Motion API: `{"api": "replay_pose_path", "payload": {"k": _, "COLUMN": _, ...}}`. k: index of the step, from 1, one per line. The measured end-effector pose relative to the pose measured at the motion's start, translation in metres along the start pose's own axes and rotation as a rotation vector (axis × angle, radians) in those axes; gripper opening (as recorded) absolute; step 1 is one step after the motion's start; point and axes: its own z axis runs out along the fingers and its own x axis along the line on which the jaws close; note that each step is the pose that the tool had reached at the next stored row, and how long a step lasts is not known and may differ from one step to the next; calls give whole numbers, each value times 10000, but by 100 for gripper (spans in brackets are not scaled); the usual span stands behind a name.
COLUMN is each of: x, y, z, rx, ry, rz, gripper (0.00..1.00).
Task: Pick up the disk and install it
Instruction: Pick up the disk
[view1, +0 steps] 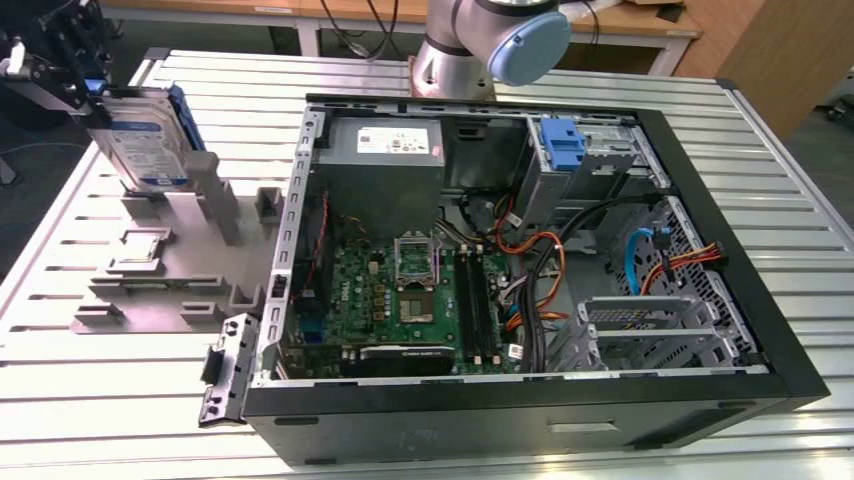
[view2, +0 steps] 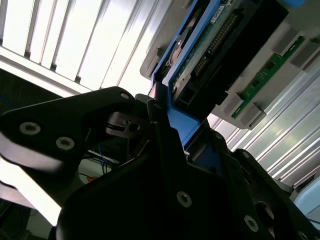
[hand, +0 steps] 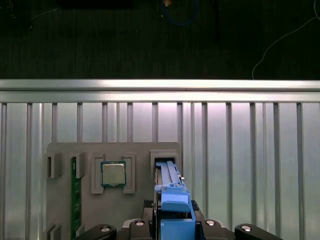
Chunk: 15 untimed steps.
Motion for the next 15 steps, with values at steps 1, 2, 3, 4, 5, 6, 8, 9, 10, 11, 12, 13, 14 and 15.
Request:
{"api": "replay_pose_path", "payload": {"k": 1, "x": -1, "y": 0, "z": -15, "rx": 0, "ry": 0, "rz": 0, "gripper": 37}}
{"api": "replay_pose_path", "payload": {"k": 2, "x": -1, "y": 0, "z": -29, "rx": 0, "ry": -1, "rz": 0, "gripper": 37}}
{"api": "replay_pose_path", "payload": {"k": 3, "x": -2, "y": 1, "z": -47, "rx": -1, "ry": 0, "rz": 0, "gripper": 37}}
{"api": "replay_pose_path", "payload": {"k": 4, "x": -3, "y": 1, "z": -63, "rx": 0, "ry": 0, "rz": 0, "gripper": 37}}
{"api": "replay_pose_path", "payload": {"k": 5, "x": -3, "y": 1, "z": -81, "rx": 0, "ry": 0, "rz": 0, "gripper": 37}}
{"api": "replay_pose_path", "payload": {"k": 6, "x": -4, "y": 1, "z": -99, "rx": 1, "ry": -1, "rz": 0, "gripper": 37}}
{"api": "replay_pose_path", "payload": {"k": 8, "x": -5, "y": 2, "z": -132, "rx": 0, "ry": -1, "rz": 0, "gripper": 37}}
{"api": "replay_pose_path", "payload": {"k": 9, "x": -6, "y": 2, "z": -148, "rx": 0, "ry": 0, "rz": 0, "gripper": 37}}
{"api": "replay_pose_path", "payload": {"k": 10, "x": -7, "y": 2, "z": -163, "rx": -1, "ry": 0, "rz": 1, "gripper": 37}}
{"api": "replay_pose_path", "payload": {"k": 11, "x": -7, "y": 3, "z": -180, "rx": 0, "ry": 0, "rz": 0, "gripper": 37}}
{"api": "replay_pose_path", "payload": {"k": 12, "x": -8, "y": 3, "z": -194, "rx": 0, "ry": 0, "rz": 0, "gripper": 37}}
{"api": "replay_pose_path", "payload": {"k": 13, "x": -9, "y": 3, "z": -208, "rx": -1, "ry": 0, "rz": 0, "gripper": 37}}
{"api": "replay_pose_path", "payload": {"k": 14, "x": -9, "y": 3, "z": -220, "rx": 0, "ry": 0, "rz": -1, "gripper": 37}}
{"api": "replay_pose_path", "payload": {"k": 15, "x": -10, "y": 3, "z": -233, "rx": 1, "ry": 0, "rz": 0, "gripper": 37}}
